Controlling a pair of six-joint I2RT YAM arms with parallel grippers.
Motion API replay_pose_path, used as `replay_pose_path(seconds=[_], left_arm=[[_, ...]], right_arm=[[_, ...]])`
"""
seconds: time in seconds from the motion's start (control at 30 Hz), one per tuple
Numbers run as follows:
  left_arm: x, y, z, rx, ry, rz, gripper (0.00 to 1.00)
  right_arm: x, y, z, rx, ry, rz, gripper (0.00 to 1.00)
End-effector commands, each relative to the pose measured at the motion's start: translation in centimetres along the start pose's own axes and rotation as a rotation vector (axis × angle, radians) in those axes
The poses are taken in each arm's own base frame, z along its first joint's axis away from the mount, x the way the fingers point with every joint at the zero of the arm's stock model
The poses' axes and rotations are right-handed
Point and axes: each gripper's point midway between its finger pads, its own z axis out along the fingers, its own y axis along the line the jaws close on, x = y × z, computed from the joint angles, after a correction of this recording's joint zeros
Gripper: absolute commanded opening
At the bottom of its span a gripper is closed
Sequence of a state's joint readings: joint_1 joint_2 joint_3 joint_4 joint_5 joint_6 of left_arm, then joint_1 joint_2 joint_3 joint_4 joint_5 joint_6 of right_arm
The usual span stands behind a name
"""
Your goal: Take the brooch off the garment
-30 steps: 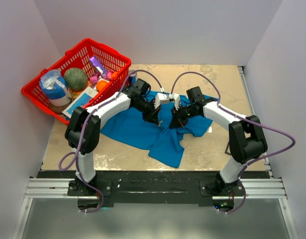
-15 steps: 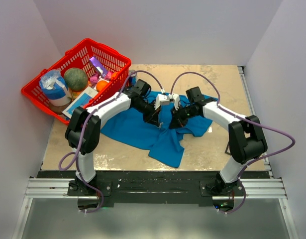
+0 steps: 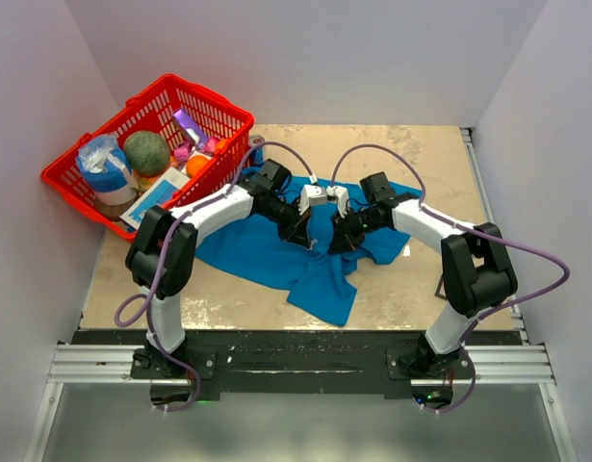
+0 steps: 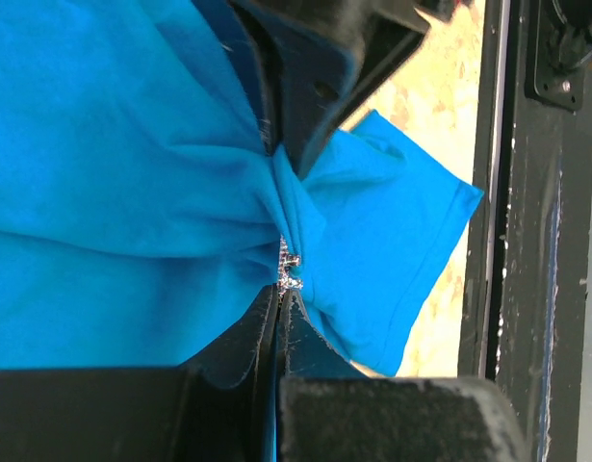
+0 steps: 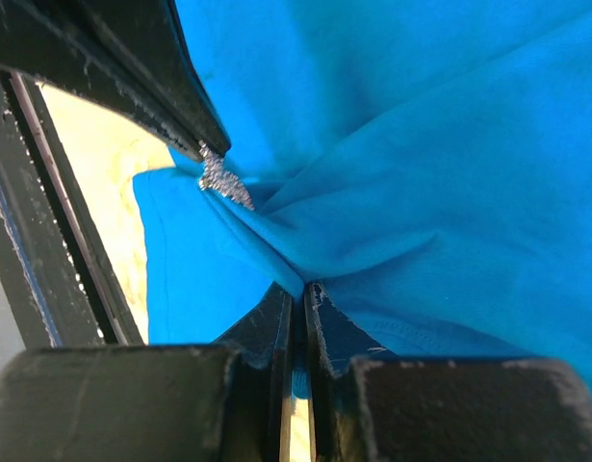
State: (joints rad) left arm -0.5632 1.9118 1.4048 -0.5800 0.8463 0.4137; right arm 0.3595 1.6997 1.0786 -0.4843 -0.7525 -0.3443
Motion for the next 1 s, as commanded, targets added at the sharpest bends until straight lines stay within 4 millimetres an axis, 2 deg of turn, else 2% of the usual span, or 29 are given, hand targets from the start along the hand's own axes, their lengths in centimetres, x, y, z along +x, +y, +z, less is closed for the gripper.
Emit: replay_pose_path(seconds=[0.0, 0.1, 0.3, 0.33, 0.37, 0.4, 0.43, 0.47, 0.5, 0.63, 0.83, 0.97], left_arm=[[-2.3, -0.6, -0.8, -0.005, -0.068, 0.009, 0.00], [-2.2, -0.7, -0.8, 0.013, -0.055, 0.001, 0.00], [0.7, -1.6, -0.1, 0.091, 0.024, -0.021, 0.00], [1.5, -2.0, -0.1, 0.117, 0.051, -0.023, 0.00], [1.2, -1.9, -0.2, 0.122, 0.058, -0.006, 0.00], [1.9, -1.7, 0.1, 0.134, 0.082, -0.013, 0.00], [2.6, -1.8, 0.0, 0.144, 0.116, -0.012, 0.00], [2.2, -1.5, -0.1, 0.145, 0.122, 0.005, 0.00], [2.9, -1.4, 0.2, 0.163, 0.147, -0.007, 0.00], [3.8, -2.3, 0.1, 0.230, 0.183, -0.031, 0.00], [4.5, -3.8, 0.2, 0.276, 0.187, -0.096, 0.00], [4.9, -4.2, 0.4, 0.297, 0.179, -0.133, 0.00]], right_arm=[[0.2, 1.1, -0.5, -0.023, -0.016, 0.005, 0.07], [0.1, 0.8, -0.6, 0.000, -0.013, -0.006, 0.06], [-1.2, -1.0, -1.2, 0.076, -0.002, -0.054, 0.06], [-1.0, -1.2, -1.0, 0.081, 0.015, -0.051, 0.06], [-1.0, -1.5, -1.1, 0.090, 0.024, -0.062, 0.06], [-1.3, -1.7, -1.2, 0.096, 0.026, -0.072, 0.07], [-0.8, -2.0, -1.1, 0.100, 0.052, -0.063, 0.07], [-0.7, -2.1, -1.1, 0.103, 0.061, -0.066, 0.08], [-1.0, -2.2, -1.1, 0.107, 0.062, -0.072, 0.08], [-0.7, -2.8, -1.1, 0.131, 0.082, -0.063, 0.10], [-1.2, -3.8, -1.4, 0.193, 0.078, -0.053, 0.19], [-2.2, -2.6, -2.0, 0.162, 0.034, -0.075, 0.34]])
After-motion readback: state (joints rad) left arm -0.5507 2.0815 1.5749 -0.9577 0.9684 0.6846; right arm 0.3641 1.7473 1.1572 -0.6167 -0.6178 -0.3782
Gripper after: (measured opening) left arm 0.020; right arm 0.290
